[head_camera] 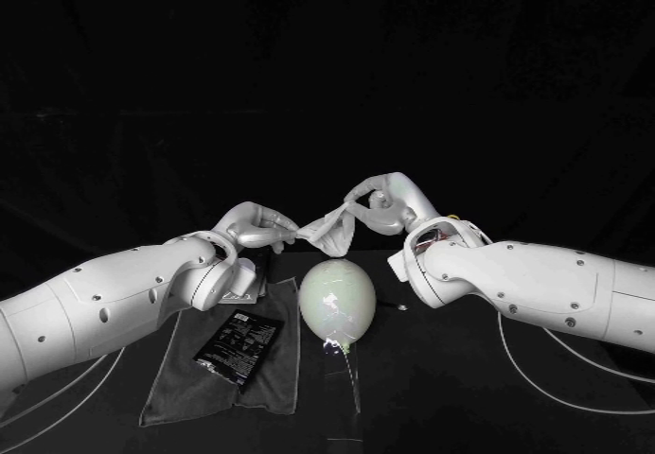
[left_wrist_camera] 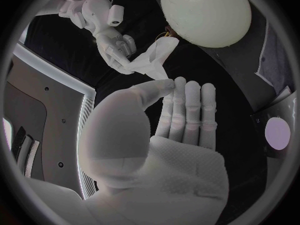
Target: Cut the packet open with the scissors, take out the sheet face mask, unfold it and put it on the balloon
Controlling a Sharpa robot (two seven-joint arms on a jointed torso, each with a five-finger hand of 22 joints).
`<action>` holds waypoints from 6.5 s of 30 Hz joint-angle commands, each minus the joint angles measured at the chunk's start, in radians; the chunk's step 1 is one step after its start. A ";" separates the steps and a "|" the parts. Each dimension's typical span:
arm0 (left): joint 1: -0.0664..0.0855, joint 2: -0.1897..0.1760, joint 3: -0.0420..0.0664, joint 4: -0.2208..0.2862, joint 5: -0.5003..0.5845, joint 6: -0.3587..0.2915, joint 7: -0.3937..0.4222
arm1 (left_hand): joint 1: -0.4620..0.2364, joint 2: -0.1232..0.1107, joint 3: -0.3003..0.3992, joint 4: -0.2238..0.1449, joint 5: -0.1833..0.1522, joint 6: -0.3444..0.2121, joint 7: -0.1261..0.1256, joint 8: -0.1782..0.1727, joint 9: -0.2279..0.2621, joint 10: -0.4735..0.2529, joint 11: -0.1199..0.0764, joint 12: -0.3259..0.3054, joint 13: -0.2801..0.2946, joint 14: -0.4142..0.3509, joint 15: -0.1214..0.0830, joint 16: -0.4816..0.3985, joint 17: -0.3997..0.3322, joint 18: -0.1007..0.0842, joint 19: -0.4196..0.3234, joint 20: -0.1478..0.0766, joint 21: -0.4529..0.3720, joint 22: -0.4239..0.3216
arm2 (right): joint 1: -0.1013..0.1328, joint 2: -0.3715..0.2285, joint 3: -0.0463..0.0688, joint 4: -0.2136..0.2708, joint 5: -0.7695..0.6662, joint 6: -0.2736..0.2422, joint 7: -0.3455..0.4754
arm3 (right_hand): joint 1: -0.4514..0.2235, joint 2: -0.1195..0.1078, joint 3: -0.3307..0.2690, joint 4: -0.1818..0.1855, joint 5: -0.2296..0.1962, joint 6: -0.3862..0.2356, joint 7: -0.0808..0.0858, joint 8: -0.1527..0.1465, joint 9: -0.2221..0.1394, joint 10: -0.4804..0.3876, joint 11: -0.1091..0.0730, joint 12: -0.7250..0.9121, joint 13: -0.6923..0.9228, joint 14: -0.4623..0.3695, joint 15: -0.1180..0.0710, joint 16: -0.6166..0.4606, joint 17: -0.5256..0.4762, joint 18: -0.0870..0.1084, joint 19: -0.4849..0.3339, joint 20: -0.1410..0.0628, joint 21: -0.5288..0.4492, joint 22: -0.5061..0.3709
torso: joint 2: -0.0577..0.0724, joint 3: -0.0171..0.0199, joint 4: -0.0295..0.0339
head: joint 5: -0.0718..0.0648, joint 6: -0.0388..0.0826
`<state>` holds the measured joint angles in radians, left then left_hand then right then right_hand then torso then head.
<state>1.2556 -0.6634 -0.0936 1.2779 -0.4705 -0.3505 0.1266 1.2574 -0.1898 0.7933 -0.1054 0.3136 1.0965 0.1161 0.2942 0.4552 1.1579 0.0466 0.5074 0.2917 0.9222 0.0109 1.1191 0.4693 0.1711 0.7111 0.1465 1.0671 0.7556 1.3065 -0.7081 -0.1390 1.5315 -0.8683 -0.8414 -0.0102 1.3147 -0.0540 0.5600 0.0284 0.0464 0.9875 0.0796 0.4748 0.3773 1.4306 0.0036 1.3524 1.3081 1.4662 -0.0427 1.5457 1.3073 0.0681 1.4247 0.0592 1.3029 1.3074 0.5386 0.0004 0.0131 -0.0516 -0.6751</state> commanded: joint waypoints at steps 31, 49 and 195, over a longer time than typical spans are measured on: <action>0.001 0.015 0.009 0.025 -0.016 0.050 0.016 | -0.110 -0.039 -0.293 0.173 -0.172 -0.165 0.053 -0.141 0.136 -0.111 0.061 -0.102 -0.061 -0.105 0.061 -0.040 -0.033 0.010 -0.021 0.071 -0.250 -0.169 | 0.022 -0.024 0.006 0.000 0.070 0.075 0.126 | 0.006 0.006 0.006 -0.001 0.002 0.003 0.000 0.023 0.027 0.005 0.002 -0.002 0.034 0.087 -0.008 0.004 0.220 -0.010 0.009 0.001 0.006 0.187 | 0.000 0.0003 0.0008 | 0.000 0.003; 0.001 0.047 0.008 0.030 -0.053 0.122 -0.008 | 0.039 0.024 -0.700 0.397 -0.266 -0.172 0.081 -0.201 0.049 -0.133 0.094 -0.158 -0.119 -0.145 0.086 -0.055 -0.061 0.011 0.075 0.082 -0.430 -0.305 | 0.024 0.007 0.007 -0.001 0.064 0.058 0.113 | 0.006 0.005 0.007 -0.002 0.002 0.003 0.000 0.024 0.028 0.004 0.002 -0.003 0.033 0.086 -0.008 0.004 0.219 -0.011 0.010 0.001 0.007 0.188 | 0.000 0.0000 0.0005 | -0.001 0.003; 0.002 0.108 0.008 -0.191 -0.143 0.097 0.000 | 0.146 -0.035 -0.372 0.187 -0.265 -0.228 0.073 -0.145 -0.002 -0.167 0.119 -0.275 -0.205 -0.259 0.121 -0.178 -0.124 0.001 -0.045 0.113 -0.456 -0.271 | 0.084 -0.027 0.011 -0.059 0.224 0.186 0.057 | 0.004 0.004 0.014 -0.008 0.002 -0.001 0.000 0.028 0.029 0.005 0.002 -0.005 0.034 0.087 -0.009 0.005 0.221 -0.010 0.008 0.000 0.005 0.187 | 0.000 -0.0005 -0.0002 | -0.007 0.014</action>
<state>1.2560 -0.5586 -0.0866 1.0919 -0.5760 -0.2345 0.1149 1.3954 -0.2234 0.4249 0.0841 0.0520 0.8650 0.1851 0.1466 0.4533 0.9970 0.1680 0.2277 0.0863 0.6699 0.1307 0.9438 0.3458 0.1606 0.6650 0.2540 0.6133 0.4851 1.3883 -0.7365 -0.1294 1.4743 -0.6446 -0.6169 0.0639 1.3145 -0.0542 0.5672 0.0192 0.0420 0.9805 0.0799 0.4915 0.3773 1.4292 0.0050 1.3464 1.3079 1.4662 -0.0427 1.5459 1.3076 0.0673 1.4317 0.0595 1.3089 1.3081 0.5381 0.0001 0.0131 -0.0575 -0.6625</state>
